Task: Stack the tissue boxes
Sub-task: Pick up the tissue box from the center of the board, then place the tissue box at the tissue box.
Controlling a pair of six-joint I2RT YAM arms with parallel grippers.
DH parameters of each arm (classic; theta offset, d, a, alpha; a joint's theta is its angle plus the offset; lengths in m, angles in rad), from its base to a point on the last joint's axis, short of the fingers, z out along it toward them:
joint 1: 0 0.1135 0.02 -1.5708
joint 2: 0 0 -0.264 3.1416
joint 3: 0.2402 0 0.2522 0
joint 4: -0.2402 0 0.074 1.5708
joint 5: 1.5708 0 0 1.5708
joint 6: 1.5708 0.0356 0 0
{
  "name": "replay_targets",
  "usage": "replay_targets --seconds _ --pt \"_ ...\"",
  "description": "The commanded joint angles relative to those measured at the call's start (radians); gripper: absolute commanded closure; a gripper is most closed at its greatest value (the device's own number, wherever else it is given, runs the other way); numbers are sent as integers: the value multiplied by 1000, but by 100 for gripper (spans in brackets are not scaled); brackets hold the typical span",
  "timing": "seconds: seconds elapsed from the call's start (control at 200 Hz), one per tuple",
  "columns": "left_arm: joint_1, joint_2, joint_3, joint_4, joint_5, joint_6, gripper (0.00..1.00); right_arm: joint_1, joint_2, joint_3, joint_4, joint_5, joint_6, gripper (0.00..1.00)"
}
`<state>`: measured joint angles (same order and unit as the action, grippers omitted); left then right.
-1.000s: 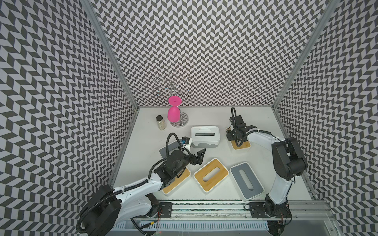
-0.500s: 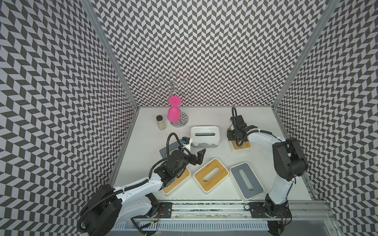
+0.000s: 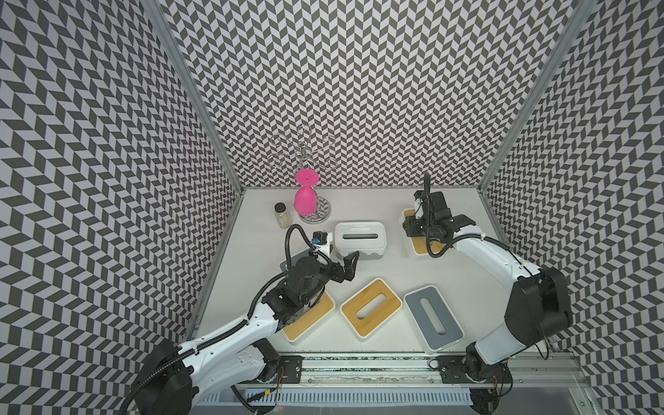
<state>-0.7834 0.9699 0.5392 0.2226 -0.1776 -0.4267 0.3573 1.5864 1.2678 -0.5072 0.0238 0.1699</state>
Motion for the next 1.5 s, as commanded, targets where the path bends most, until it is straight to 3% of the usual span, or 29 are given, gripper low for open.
replay_targets --seconds 0.0,0.671,1.497 --pt "11 -31 40 -105 -41 -66 0 38 -50 51 21 -40 3 58" --pt "165 -20 82 -195 56 -197 0 269 166 315 -35 -12 -10 58" --pt "228 -19 39 -179 77 -223 0 367 445 522 -90 7 -63 55"
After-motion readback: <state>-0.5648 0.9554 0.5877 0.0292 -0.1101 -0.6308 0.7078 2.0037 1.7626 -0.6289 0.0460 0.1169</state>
